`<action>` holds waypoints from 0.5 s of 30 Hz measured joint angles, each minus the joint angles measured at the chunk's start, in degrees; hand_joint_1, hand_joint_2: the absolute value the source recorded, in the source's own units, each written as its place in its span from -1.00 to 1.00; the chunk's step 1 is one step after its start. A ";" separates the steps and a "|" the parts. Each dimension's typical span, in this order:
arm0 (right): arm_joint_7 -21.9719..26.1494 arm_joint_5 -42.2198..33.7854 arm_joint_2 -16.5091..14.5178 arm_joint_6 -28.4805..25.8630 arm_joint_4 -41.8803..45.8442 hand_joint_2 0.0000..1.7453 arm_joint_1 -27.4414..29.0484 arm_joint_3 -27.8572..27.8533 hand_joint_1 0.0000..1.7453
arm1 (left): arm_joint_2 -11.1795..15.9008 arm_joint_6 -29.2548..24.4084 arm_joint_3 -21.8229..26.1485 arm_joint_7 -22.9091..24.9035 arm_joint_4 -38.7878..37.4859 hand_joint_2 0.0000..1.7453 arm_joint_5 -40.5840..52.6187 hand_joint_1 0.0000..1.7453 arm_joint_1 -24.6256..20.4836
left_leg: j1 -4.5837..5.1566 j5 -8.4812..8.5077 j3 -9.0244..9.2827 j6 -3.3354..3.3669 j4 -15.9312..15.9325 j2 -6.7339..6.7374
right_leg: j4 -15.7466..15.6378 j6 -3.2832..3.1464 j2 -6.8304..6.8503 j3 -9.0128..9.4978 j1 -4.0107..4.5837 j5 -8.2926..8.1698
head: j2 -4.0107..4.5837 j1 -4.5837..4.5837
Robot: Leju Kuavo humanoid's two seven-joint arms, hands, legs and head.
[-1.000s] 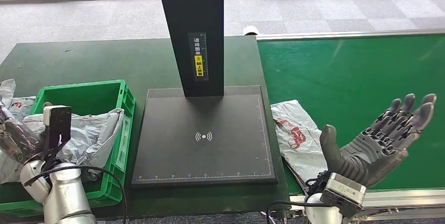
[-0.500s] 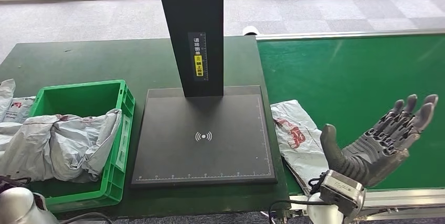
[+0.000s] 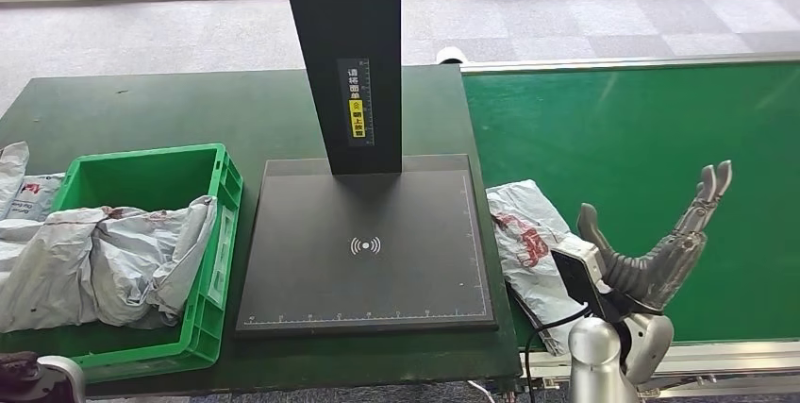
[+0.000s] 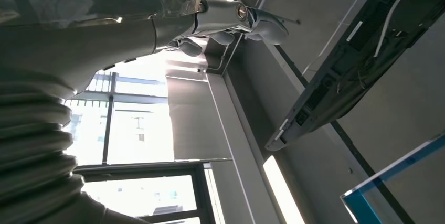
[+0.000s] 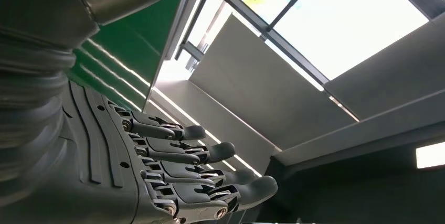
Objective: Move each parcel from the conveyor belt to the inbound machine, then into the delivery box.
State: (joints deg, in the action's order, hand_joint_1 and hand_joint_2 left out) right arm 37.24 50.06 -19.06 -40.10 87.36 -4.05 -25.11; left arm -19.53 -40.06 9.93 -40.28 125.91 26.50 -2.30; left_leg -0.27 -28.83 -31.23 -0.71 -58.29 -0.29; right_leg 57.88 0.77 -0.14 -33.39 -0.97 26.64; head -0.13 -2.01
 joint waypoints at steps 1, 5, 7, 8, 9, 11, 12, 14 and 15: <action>-0.01 0.01 0.00 -0.01 -0.42 1.00 -0.15 -0.35 -1.00 | 0.01 0.00 -0.37 0.00 0.36 1.00 -0.01 -1.00 0.17 | -0.01 0.00 0.00 0.00 0.00 0.00 | 0.00 0.00 0.00 0.00 0.00 0.00 | 0.00 0.00; -0.03 0.14 -0.09 -0.05 -1.61 1.00 -0.45 -1.31 -1.00 | 0.02 0.02 -1.20 0.02 1.34 1.00 -0.01 -1.00 0.44 | -0.03 0.00 0.00 0.00 0.01 0.00 | 0.00 0.00 0.00 0.00 0.00 0.00 | 0.00 0.00; -0.04 0.16 -0.16 -0.05 -1.94 1.00 -0.59 -1.52 -1.00 | 0.02 0.02 -1.54 0.02 1.61 1.00 -0.02 -1.00 0.50 | -0.02 0.00 0.00 0.00 0.01 0.00 | 0.00 0.00 0.00 0.01 -0.01 0.00 | 0.00 0.00; -0.04 0.16 -0.19 -0.05 -2.09 1.00 -0.67 -1.61 -1.00 | 0.02 0.02 -1.63 0.02 1.70 1.00 -0.03 -1.00 0.51 | -0.02 0.00 0.00 0.00 0.01 0.00 | 0.00 0.00 0.00 0.01 -0.01 0.00 | 0.00 0.00; -0.04 0.16 -0.21 -0.05 -2.22 1.00 -0.74 -1.70 -1.00 | 0.02 0.02 -1.67 0.02 1.78 1.00 -0.03 -1.00 0.52 | -0.02 0.00 0.00 0.00 0.00 0.00 | 0.00 0.00 -0.01 0.01 -0.02 0.00 | 0.00 0.00; -0.04 0.16 -0.23 -0.05 -2.41 1.00 -0.83 -1.82 -1.00 | 0.02 0.02 -1.68 0.02 1.87 1.00 -0.02 -1.00 0.53 | -0.01 0.01 0.00 0.00 0.00 0.00 | 0.00 0.00 -0.01 0.02 -0.02 0.00 | 0.00 0.00; -0.04 0.16 -0.24 -0.05 -2.50 1.00 -0.87 -1.85 -1.00 | 0.02 0.02 -1.69 0.02 1.89 1.00 -0.02 -1.00 0.53 | -0.01 0.01 0.00 0.00 0.00 0.00 | 0.00 0.00 -0.01 0.02 -0.02 0.00 | 0.00 0.00; -0.04 0.16 -0.24 -0.05 -2.65 1.00 -0.91 -1.87 -1.00 | 0.02 0.02 -1.69 0.02 1.91 1.00 -0.02 -1.00 0.53 | -0.01 0.00 0.01 0.00 0.00 0.00 | 0.00 0.00 -0.01 0.02 -0.03 0.00 | 0.00 0.00; -0.04 0.16 -0.24 -0.06 -2.73 1.00 -0.92 -1.87 -1.00 | 0.02 0.02 -1.69 0.02 1.91 1.00 -0.03 -1.00 0.54 | -0.01 0.00 0.00 0.00 0.00 0.00 | 0.00 0.00 -0.01 0.02 -0.02 0.00 | 0.00 0.00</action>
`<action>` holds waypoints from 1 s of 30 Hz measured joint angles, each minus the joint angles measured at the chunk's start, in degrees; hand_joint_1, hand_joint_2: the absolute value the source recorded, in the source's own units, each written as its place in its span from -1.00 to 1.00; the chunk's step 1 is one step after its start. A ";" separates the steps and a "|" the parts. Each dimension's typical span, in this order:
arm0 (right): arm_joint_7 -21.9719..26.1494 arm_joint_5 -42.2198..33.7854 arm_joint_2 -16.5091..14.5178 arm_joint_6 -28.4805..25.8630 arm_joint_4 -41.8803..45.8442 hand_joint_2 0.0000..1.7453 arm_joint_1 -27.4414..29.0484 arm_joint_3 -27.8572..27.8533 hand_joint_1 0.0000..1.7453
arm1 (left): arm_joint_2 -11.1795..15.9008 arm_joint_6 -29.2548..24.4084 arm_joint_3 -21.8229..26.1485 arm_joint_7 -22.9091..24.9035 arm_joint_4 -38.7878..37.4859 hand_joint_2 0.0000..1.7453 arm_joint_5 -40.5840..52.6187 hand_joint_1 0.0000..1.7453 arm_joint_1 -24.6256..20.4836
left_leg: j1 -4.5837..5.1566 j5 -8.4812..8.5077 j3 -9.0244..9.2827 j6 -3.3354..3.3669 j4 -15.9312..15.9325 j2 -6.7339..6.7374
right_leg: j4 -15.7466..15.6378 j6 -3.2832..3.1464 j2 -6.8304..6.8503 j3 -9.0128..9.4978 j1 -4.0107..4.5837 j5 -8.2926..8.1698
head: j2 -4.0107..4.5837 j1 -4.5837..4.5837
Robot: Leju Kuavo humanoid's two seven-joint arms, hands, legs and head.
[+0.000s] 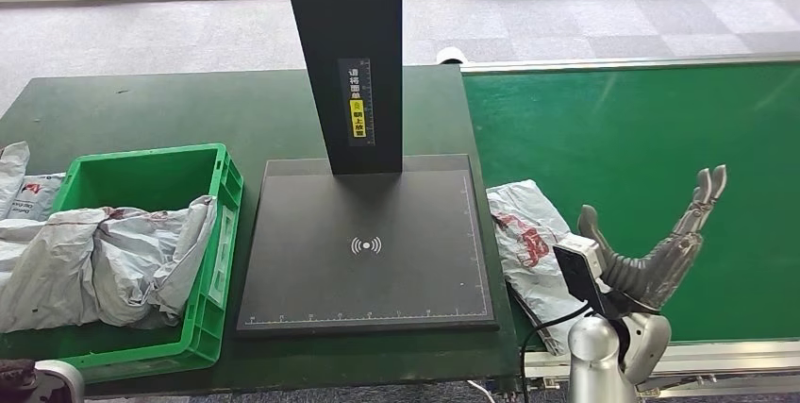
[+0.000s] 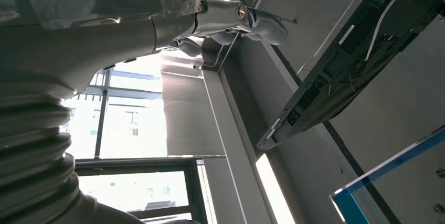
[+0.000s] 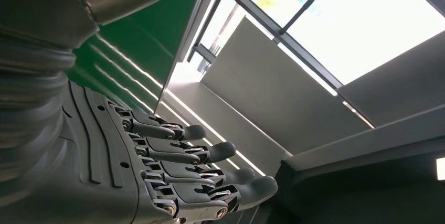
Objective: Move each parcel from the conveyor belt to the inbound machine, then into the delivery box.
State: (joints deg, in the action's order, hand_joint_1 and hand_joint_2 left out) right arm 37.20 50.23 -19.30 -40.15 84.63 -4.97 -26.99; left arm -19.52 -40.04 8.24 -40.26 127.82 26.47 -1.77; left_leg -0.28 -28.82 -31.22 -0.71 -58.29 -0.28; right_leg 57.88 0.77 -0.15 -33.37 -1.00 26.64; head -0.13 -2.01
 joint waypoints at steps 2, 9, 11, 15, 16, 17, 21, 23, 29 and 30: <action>-0.64 0.64 -0.01 0.00 -0.09 1.00 -0.03 -0.01 -1.00 | 0.00 0.00 -0.04 0.00 0.00 1.00 -0.05 -1.00 0.04 | 0.00 0.00 0.00 0.00 0.00 0.00 | 0.00 0.00 0.00 -0.01 0.00 0.00 | 0.00 0.00; -8.81 16.07 -0.08 -0.01 -4.13 1.00 -2.16 -3.68 -1.00 | 0.13 0.07 -7.70 0.00 -0.43 1.00 -1.34 -1.00 2.63 | 0.01 0.00 0.00 0.00 0.00 -0.01 | 0.00 0.00 0.00 0.00 -0.01 0.00 | 0.00 0.00; -9.46 17.16 -0.11 -0.01 -5.44 1.00 -2.86 -4.93 -1.00 | 0.17 0.07 -9.12 0.15 -0.58 1.00 -1.36 -1.00 2.97 | 0.02 0.00 0.01 0.00 0.00 0.01 | 0.00 0.00 -0.03 0.00 -0.02 0.00 | 0.00 0.00; -13.93 22.59 -0.13 -0.01 -8.82 1.00 -4.33 -7.40 -1.00 | 0.28 0.07 -12.45 0.30 -1.58 1.00 -1.65 -1.00 3.68 | 0.03 0.00 0.02 0.00 -0.01 0.02 | 0.00 0.00 -0.04 -0.02 -0.02 0.00 | 0.00 0.00; -14.94 24.43 -0.13 -0.01 -10.05 1.00 -4.94 -8.22 -1.00 | 0.32 0.07 -13.25 0.24 -2.37 1.00 -1.93 -1.00 3.65 | 0.03 0.00 0.03 0.00 -0.01 0.02 | 0.00 0.00 -0.04 -0.02 -0.02 0.00 | 0.00 0.00; -15.95 26.09 -0.09 -0.01 -11.54 1.00 -5.61 -9.05 -1.00 | 0.36 0.07 -14.00 0.19 -3.36 1.00 -2.29 -1.00 3.58 | 0.03 0.00 0.04 0.00 -0.01 0.02 | 0.00 0.00 -0.04 -0.01 -0.01 0.00 | 0.00 0.00; -19.91 27.86 1.27 0.00 -20.11 1.00 -8.25 -11.25 -1.00 | 0.85 0.07 -18.17 0.13 -8.16 1.00 -3.69 -1.00 3.62 | 0.04 0.00 0.07 0.00 -0.01 0.03 | 0.00 0.01 -0.06 0.00 -0.02 -0.01 | 0.00 0.01; -21.80 27.30 2.77 0.00 -25.65 1.00 -9.84 -11.50 -1.00 | 1.34 0.08 -21.23 0.14 -12.10 1.00 -4.89 -1.00 3.60 | 0.06 0.00 0.07 0.01 -0.02 0.03 | -0.01 0.03 -0.06 0.00 -0.04 -0.03 | 0.00 0.02; -32.07 29.58 7.32 3.23 -41.65 1.00 -14.03 -11.36 -1.00 | 2.34 0.38 -29.60 0.18 -25.85 1.00 -12.85 -1.00 1.59 | 0.08 0.01 0.05 0.02 -0.05 0.02 | -0.01 0.06 -0.04 0.01 -0.06 -0.05 | 0.00 0.02; -34.06 30.42 7.84 4.40 -43.74 1.00 -14.26 -11.23 -1.00 | 2.40 0.44 -30.21 0.20 -27.65 1.00 -13.51 -1.00 1.40 | 0.08 0.01 0.03 0.02 -0.04 0.02 | -0.01 0.06 -0.04 -0.01 -0.06 -0.05 | 0.00 0.02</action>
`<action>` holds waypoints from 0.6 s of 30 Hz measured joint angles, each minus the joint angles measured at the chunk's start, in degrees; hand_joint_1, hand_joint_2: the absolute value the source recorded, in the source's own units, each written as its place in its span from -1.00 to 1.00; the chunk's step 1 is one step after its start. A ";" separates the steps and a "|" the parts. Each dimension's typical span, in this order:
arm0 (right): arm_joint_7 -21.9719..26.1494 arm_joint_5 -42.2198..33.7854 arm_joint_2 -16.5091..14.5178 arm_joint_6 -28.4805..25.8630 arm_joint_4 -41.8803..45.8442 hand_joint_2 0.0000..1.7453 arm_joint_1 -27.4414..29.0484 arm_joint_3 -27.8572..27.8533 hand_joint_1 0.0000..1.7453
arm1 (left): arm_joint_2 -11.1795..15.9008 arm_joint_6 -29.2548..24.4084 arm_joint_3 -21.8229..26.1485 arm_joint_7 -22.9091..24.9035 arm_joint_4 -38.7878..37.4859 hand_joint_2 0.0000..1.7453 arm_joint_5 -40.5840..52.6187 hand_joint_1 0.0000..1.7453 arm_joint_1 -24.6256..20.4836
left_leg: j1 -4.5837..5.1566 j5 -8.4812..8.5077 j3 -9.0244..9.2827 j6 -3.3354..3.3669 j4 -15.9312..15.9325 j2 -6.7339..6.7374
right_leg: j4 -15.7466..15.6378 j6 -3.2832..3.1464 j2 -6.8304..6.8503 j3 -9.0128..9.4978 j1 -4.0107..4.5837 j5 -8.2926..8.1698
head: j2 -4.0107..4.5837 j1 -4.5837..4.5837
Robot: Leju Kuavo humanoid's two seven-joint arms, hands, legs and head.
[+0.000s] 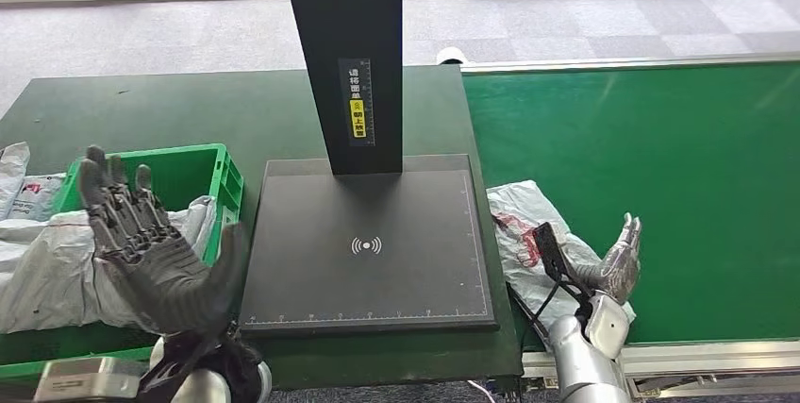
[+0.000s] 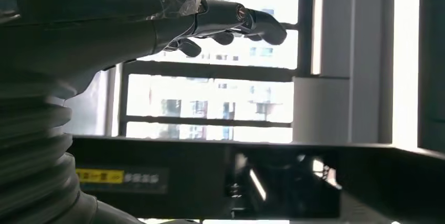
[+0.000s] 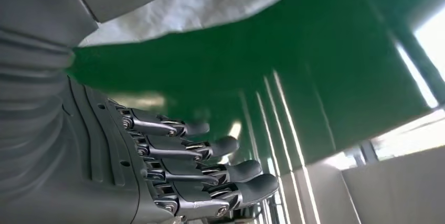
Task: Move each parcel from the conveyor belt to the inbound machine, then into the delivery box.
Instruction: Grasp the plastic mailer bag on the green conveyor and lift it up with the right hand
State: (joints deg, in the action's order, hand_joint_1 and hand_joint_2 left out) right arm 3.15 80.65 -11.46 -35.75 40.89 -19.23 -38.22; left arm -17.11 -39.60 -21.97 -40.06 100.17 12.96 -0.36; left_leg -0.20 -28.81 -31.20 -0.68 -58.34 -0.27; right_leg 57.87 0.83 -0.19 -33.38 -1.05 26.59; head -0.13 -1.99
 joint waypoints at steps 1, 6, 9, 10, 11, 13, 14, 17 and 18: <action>-1.74 0.88 0.40 1.22 -1.80 1.00 -0.08 0.19 -1.00 | 0.04 0.01 -0.38 0.00 -1.52 1.00 -0.34 -1.00 -0.18 | 0.00 0.00 -0.02 0.00 0.01 0.00 | 0.00 0.00 0.00 -0.03 0.00 0.00 | 0.00 0.00; -9.04 5.67 1.95 7.05 -9.66 1.00 -0.28 2.63 -1.00 | 0.06 0.04 -0.72 -0.04 -7.75 1.00 0.10 -1.00 -0.87 | -0.01 -0.01 -0.07 -0.02 0.03 0.04 | 0.00 -0.01 -0.03 -0.12 0.03 0.01 | 0.00 0.00; -11.01 6.78 2.54 8.49 -12.56 1.00 -1.29 4.00 -1.00 | 0.03 0.29 -0.72 -0.07 -9.56 1.00 1.09 -1.00 -0.93 | -0.03 -0.02 0.00 -0.03 0.04 0.10 | 0.00 -0.01 -0.10 -0.08 0.06 0.01 | 0.00 0.01; -11.32 6.93 2.78 8.81 -13.35 1.00 -1.67 4.36 -1.00 | 0.03 0.36 -0.72 -0.07 -10.06 1.00 1.29 -1.00 -0.92 | -0.04 -0.02 0.03 -0.03 0.04 0.12 | 0.00 -0.01 -0.11 -0.04 0.06 0.01 | 0.00 0.01; -11.50 7.02 2.95 9.01 -13.91 1.00 -1.98 4.63 -1.00 | 0.02 0.40 -0.72 -0.07 -10.38 1.00 1.41 -1.00 -0.91 | -0.05 -0.02 0.06 -0.02 0.04 0.13 | 0.00 -0.01 -0.12 -0.01 0.05 0.01 | 0.00 0.01; -11.72 7.08 3.16 9.24 -14.63 1.00 -2.42 4.94 -1.00 | 0.01 0.47 -0.71 -0.07 -10.80 1.00 1.54 -1.00 -0.90 | -0.05 -0.02 0.10 -0.02 0.04 0.14 | 0.00 -0.01 -0.12 0.05 0.04 0.01 | 0.00 0.01; -11.83 7.10 3.21 9.36 -14.88 1.00 -2.56 5.07 -1.00 | 0.00 0.55 -0.71 -0.07 -10.94 1.00 1.63 -1.00 -0.89 | -0.04 -0.02 0.12 -0.02 0.03 0.14 | 0.00 0.00 -0.12 0.08 0.03 0.00 | 0.00 0.01; -12.13 7.16 3.35 10.17 -15.44 1.00 -2.87 5.50 -1.00 | -0.03 0.92 -0.70 -0.07 -11.10 1.00 2.21 -1.00 -0.86 | -0.03 -0.01 0.20 -0.01 0.02 0.14 | 0.00 0.01 -0.12 0.18 0.02 -0.01 | 0.00 0.01; -12.28 7.25 3.39 10.73 -15.63 1.00 -2.98 5.64 -1.00 | -0.04 1.08 -0.70 -0.07 -11.10 1.00 2.44 -1.00 -0.84 | -0.03 -0.01 0.25 -0.01 0.02 0.14 | -0.01 0.01 -0.12 0.22 0.02 -0.01 | 0.00 0.01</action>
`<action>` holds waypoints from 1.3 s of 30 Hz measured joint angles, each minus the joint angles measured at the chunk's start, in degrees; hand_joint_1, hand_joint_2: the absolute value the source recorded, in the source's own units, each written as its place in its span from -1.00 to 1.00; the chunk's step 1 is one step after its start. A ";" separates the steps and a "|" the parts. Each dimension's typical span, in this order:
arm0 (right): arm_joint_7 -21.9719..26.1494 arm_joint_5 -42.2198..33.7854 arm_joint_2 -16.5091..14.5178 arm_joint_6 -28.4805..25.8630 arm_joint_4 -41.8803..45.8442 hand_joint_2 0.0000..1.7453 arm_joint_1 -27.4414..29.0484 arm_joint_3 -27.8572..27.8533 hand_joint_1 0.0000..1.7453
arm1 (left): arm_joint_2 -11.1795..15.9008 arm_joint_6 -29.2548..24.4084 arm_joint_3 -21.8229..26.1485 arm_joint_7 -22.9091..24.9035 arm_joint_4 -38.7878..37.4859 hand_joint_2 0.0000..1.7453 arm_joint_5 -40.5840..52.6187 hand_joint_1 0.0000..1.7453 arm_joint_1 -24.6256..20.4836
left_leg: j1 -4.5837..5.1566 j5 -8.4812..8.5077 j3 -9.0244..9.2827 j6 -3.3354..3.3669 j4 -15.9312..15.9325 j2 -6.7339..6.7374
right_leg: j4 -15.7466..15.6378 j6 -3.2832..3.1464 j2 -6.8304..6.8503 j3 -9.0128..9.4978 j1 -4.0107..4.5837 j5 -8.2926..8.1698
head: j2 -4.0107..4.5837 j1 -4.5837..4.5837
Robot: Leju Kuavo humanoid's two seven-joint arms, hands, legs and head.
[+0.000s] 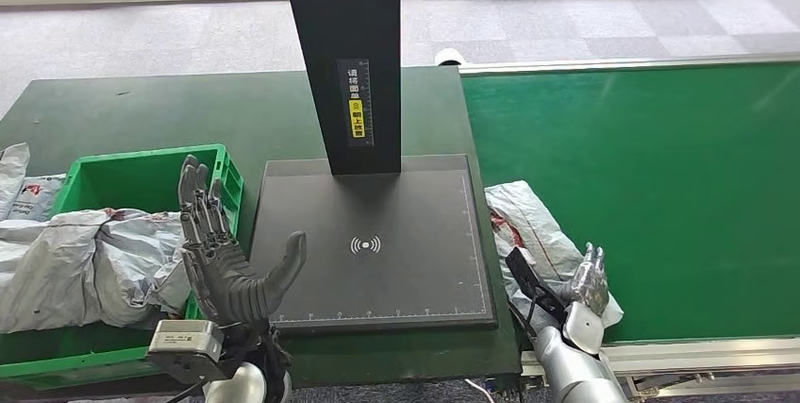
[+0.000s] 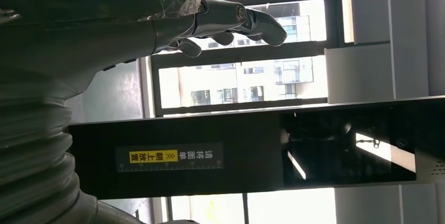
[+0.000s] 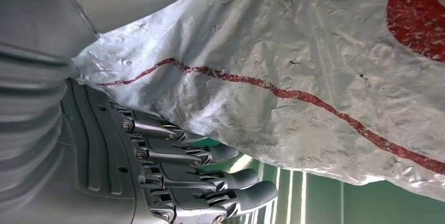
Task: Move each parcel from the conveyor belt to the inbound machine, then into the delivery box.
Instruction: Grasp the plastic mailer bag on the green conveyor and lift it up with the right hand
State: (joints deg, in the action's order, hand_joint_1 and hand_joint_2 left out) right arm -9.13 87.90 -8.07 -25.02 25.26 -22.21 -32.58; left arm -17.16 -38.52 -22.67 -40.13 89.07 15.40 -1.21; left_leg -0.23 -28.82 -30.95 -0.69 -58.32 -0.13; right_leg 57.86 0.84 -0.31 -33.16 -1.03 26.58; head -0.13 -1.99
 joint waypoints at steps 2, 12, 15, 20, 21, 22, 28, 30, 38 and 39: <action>-0.29 0.22 0.08 1.54 -0.38 1.00 -0.34 0.30 -1.00 | -0.03 0.27 0.02 0.00 0.01 1.00 0.32 -1.00 0.03 | 0.00 -0.01 0.12 0.00 0.00 0.01 | 0.00 0.00 0.00 0.12 0.00 0.00 | 0.00 0.00; -0.24 0.41 0.44 7.34 -2.18 1.00 -1.84 1.35 1.00 | -0.04 0.38 0.37 0.00 0.17 1.00 0.44 -1.00 0.32 | -0.01 -0.18 0.27 0.13 0.01 0.09 | -0.05 0.02 -0.01 0.70 0.01 0.12 | 0.00 0.00; -0.32 0.47 0.70 7.78 -2.50 1.00 -2.04 1.77 1.00 | -0.04 0.37 0.39 0.00 0.17 1.00 0.44 -1.00 0.40 | -0.01 -0.19 0.33 0.15 0.01 0.10 | -0.08 0.03 0.00 0.82 0.01 0.12 | 0.00 0.00; -0.21 0.32 1.08 7.61 -2.55 1.00 -2.28 1.87 1.00 | -0.03 -0.18 0.39 0.00 0.15 1.00 0.31 -1.00 0.45 | -0.02 -0.17 0.59 0.18 0.00 0.10 | -0.16 0.06 0.00 0.95 0.01 0.08 | 0.00 0.00; -0.16 0.28 1.09 7.56 -2.55 1.00 -2.31 1.87 1.00 | -0.03 -0.30 0.39 0.00 0.15 1.00 0.25 -1.00 0.44 | -0.02 -0.17 0.70 0.18 0.00 0.10 | -0.16 0.08 -0.01 0.95 0.01 0.05 | 0.00 0.00; -0.13 0.25 1.10 7.52 -2.55 1.00 -2.32 1.87 1.00 | -0.03 -0.38 0.39 0.00 0.15 1.00 0.23 -1.00 0.44 | -0.02 -0.17 0.80 0.18 0.00 0.10 | -0.17 0.10 -0.02 0.95 0.01 0.03 | 0.00 0.00; 0.72 -0.36 1.10 6.77 -2.55 1.00 -2.26 1.87 1.00 | -0.02 -0.78 0.39 0.00 0.15 1.00 0.13 -1.00 0.44 | -0.02 -0.16 0.86 0.20 0.00 0.11 | -0.26 0.14 -0.03 1.00 0.01 0.01 | 0.00 0.00; 1.68 -1.03 1.10 5.85 -2.55 1.00 -2.11 1.87 1.00 | -0.02 -1.05 0.39 0.00 0.15 1.00 0.10 -1.00 0.44 | -0.02 -0.16 0.76 0.21 0.00 0.10 | -0.28 0.15 -0.03 1.00 0.01 0.00 | 0.00 0.00; 6.33 -4.68 0.90 -1.21 -2.28 1.00 -0.89 1.87 1.00 | 0.07 -1.50 0.39 0.00 0.56 1.00 0.33 -1.00 1.15 | -0.02 -0.15 0.56 0.21 0.00 0.08 | -0.28 0.17 -0.01 0.81 0.01 -0.03 | 0.00 0.00; 6.86 -5.02 0.83 -1.94 -2.14 1.00 -0.67 1.87 1.00 | 0.09 -1.50 0.39 0.00 0.62 1.00 0.41 -1.00 1.24 | -0.02 -0.14 0.55 0.22 0.00 0.08 | -0.28 0.17 -0.01 0.76 0.01 -0.04 | 0.00 0.00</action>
State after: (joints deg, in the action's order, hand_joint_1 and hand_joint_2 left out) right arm -2.27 82.88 -7.24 -26.96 23.12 -22.88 -30.71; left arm -17.07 -40.02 -22.27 -40.13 89.68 15.81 0.03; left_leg -0.25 -28.96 -30.40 -0.47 -58.32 -0.05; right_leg 57.58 1.01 -0.32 -32.39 -1.02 26.54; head -0.13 -1.99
